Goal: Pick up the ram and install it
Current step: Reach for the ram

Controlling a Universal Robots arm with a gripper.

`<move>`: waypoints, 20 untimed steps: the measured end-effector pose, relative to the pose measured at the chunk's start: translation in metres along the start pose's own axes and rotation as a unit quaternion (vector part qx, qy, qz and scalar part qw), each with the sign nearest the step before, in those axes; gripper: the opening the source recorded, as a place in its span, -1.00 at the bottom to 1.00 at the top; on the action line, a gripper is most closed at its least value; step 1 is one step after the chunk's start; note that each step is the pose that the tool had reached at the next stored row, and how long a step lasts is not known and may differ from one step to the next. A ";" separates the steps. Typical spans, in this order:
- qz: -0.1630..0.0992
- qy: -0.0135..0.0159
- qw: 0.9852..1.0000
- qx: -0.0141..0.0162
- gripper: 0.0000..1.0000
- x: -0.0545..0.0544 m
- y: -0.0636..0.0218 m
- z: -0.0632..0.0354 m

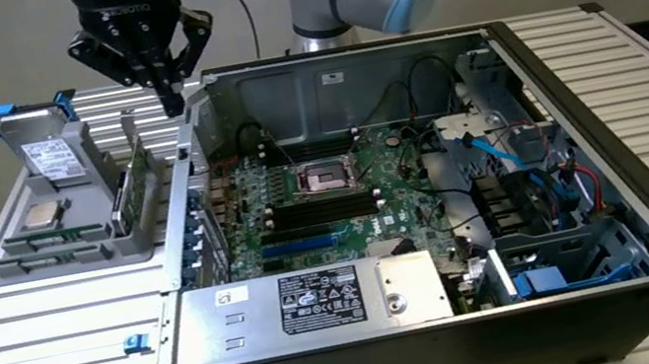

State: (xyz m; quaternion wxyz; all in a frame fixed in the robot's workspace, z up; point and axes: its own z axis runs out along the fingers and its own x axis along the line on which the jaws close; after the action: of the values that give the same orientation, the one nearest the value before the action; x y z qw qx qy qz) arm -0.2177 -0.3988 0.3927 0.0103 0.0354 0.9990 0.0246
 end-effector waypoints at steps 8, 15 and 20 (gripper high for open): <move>0.000 0.000 1.000 0.000 -0.78 0.036 -0.0025 -0.0008; 0.000 0.000 1.000 0.000 -0.78 0.067 -0.0047 -0.0015; 0.000 0.000 1.000 0.000 -0.78 0.090 -0.0064 -0.0020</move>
State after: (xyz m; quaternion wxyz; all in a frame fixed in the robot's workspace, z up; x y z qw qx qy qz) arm -0.3080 -0.3988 0.3927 0.0104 0.0354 0.9990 0.0247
